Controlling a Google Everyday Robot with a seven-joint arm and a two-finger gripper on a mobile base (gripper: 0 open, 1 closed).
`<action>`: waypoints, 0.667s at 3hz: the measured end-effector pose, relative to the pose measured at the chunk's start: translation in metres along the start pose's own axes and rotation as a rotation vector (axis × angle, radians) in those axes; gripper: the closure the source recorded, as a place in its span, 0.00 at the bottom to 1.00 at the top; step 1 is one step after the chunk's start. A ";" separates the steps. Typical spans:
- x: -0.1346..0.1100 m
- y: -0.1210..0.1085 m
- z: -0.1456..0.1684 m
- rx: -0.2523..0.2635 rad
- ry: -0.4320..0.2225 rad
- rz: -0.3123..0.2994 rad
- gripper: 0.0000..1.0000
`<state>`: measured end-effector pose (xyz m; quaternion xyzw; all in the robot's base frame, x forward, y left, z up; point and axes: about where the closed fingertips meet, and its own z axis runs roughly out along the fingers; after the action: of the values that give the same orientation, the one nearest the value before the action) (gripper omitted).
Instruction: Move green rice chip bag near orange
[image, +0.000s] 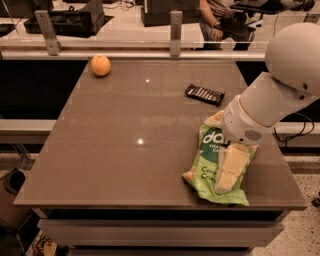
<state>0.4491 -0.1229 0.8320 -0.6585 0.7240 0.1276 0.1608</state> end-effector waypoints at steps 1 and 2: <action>0.000 0.000 0.000 0.000 0.000 0.000 0.40; -0.001 0.000 -0.002 0.000 0.000 0.000 0.62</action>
Offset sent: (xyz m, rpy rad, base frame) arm -0.0002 0.0003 0.0000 -0.0001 0.0004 -0.0001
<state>0.4490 -0.1226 0.8345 -0.6585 0.7241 0.1277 0.1606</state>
